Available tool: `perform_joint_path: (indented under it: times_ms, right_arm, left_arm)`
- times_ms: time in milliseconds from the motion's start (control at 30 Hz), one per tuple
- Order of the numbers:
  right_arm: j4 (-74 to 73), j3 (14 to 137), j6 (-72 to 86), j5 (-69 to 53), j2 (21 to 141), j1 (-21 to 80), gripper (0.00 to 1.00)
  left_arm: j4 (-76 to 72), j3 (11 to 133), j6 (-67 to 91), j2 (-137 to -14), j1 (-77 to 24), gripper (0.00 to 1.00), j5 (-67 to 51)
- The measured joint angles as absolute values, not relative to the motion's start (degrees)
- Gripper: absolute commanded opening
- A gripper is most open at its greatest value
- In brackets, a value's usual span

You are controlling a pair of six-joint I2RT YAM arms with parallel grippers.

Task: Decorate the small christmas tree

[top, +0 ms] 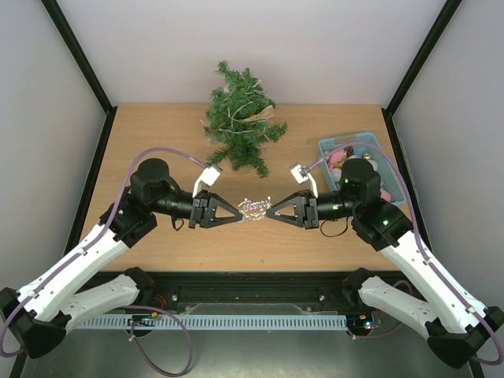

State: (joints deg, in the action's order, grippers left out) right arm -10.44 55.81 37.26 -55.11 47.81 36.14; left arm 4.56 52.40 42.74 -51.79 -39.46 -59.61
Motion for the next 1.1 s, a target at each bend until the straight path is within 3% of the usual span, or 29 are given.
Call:
perform_joint_path:
  times_ms: [233, 467, 700, 1100]
  right_arm:
    - [-6.96, 55.22, 38.13, -51.68, 48.82, 36.25, 0.01]
    - [-2.63, 55.59, 38.52, -47.16, 55.09, 36.25, 0.01]
    - [5.54, 56.88, 40.01, -42.94, 63.7, 32.86, 0.01]
    - [23.64, 57.3, 48.53, -45.12, 81.38, 28.6, 0.01]
  left_arm:
    - [4.99, 52.42, 42.81, -51.13, -34.15, 0.52, -61.63]
    - [7.44, 52.47, 41.6, -47.62, -21.69, 0.52, -63.92]
    - [14.5, 54.41, 40.23, -47.03, -11.16, 0.51, -58.74]
    - [20.12, 54.48, 37.28, -49.01, -10.2, 0.47, -54.68]
